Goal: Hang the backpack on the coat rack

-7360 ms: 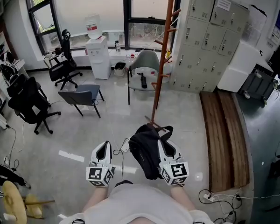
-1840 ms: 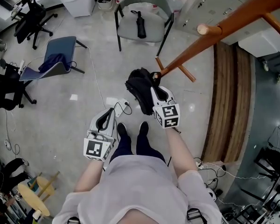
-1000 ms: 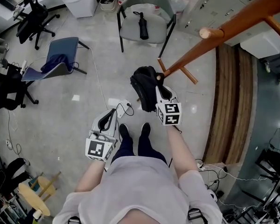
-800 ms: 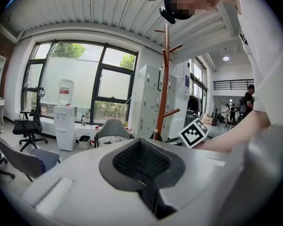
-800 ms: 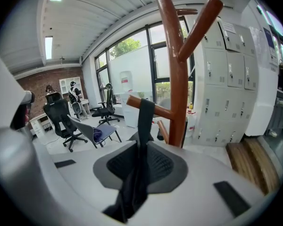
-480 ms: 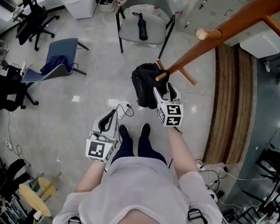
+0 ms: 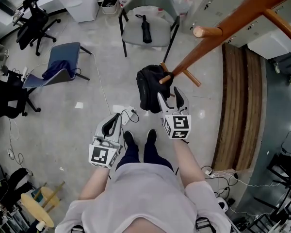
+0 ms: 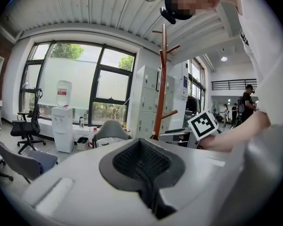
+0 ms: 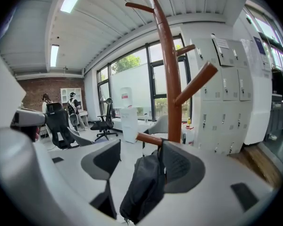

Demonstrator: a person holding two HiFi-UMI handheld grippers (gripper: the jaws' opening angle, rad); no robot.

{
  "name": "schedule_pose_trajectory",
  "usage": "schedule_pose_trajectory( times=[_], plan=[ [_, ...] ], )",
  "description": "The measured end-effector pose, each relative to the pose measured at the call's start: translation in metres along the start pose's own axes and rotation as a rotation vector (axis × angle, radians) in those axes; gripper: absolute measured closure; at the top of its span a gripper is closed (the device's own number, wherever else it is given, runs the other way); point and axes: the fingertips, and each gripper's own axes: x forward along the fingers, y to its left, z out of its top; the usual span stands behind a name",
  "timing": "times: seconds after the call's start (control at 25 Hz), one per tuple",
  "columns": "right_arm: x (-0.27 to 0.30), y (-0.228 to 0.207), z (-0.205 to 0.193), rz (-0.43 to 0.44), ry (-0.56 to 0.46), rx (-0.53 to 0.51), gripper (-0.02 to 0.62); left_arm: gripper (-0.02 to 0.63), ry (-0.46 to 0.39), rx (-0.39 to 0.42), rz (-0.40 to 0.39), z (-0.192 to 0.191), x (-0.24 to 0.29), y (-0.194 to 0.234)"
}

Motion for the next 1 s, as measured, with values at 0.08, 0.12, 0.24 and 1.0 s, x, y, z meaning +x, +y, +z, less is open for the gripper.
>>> schedule_pose_trajectory(
  times=[0.08,0.12,0.24,1.0],
  plan=[
    [-0.008,0.004,0.007,0.007,-0.016,-0.005,0.324,0.597,-0.005,0.003,-0.001,0.002,-0.001,-0.001],
    [-0.012,0.007,0.01,0.013,-0.022,-0.011,0.324,0.597,-0.005,0.004,0.0,0.003,-0.003,-0.001],
    [-0.025,0.01,0.023,0.025,-0.051,-0.007,0.336,0.597,-0.007,0.011,-0.016,0.007,-0.004,-0.003],
    [-0.122,0.01,0.089,-0.022,-0.189,0.085,0.588,0.597,-0.144,-0.044,-0.064,0.083,-0.035,-0.015]
  ],
)
